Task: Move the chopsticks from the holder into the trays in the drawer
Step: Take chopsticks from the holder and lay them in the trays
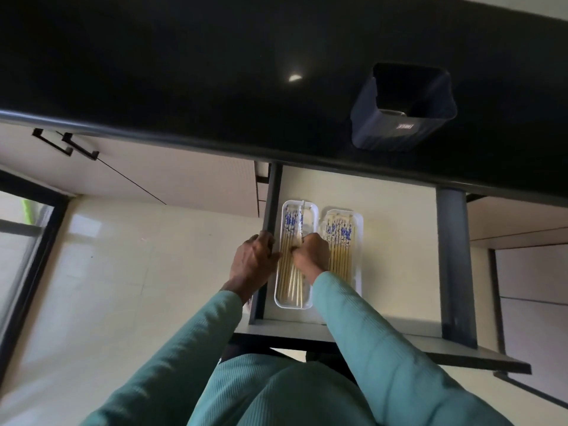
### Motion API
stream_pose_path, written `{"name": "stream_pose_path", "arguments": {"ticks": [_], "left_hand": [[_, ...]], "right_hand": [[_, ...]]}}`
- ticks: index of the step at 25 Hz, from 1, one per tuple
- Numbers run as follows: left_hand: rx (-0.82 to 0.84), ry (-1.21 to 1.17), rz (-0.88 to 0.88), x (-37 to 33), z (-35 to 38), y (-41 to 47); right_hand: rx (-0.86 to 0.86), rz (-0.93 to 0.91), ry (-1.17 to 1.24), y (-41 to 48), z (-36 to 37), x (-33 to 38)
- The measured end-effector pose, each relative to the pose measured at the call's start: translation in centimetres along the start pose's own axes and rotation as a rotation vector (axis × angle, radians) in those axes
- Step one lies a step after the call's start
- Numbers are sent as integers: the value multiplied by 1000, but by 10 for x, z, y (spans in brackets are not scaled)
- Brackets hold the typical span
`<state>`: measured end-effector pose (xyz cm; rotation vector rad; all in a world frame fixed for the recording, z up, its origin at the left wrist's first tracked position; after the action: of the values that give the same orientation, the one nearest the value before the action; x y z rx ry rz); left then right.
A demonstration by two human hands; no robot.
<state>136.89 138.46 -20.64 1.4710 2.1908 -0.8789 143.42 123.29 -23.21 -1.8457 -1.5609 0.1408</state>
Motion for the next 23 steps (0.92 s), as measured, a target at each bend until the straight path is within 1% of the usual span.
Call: {"name": "stream_pose_path", "arguments": {"ticks": [4,7,11,14,16,18,20,23], "left_hand": [[60,74,61,-4,10,9],[105,141,64,-5,20,9],[82,131,29,-2,21,8],[74,109,31,0,19,8],[75,109,52,-2,17,8],[79,121,72,-4,16,7],[75,125,98,-5,16,6],[80,116,111,-5,16,5]], "right_hand": [[-104,43,-64,3,7,4],[-117,9,-130,5,14,5],[-158,-40,-138,0,17,1],[-197,-101,-145,-7,14,3],[-189,-126,-139,-12,10,3],[-154,-207,-243,-16,12,10],[-140,-291,-406,-19,16,16],[-115,-319,-543,-18,20,18]]}}
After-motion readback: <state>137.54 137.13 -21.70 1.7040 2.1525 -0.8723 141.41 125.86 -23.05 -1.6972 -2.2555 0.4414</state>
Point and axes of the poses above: each hand's wrist, its own y-axis towards the middle knuckle, its own z-axis out of the palm, x = y × z, the point moved 10 cm from there along y, towards the middle knuckle, and after that the axes turned 2 degrees about -y, right-handed, at the moved point
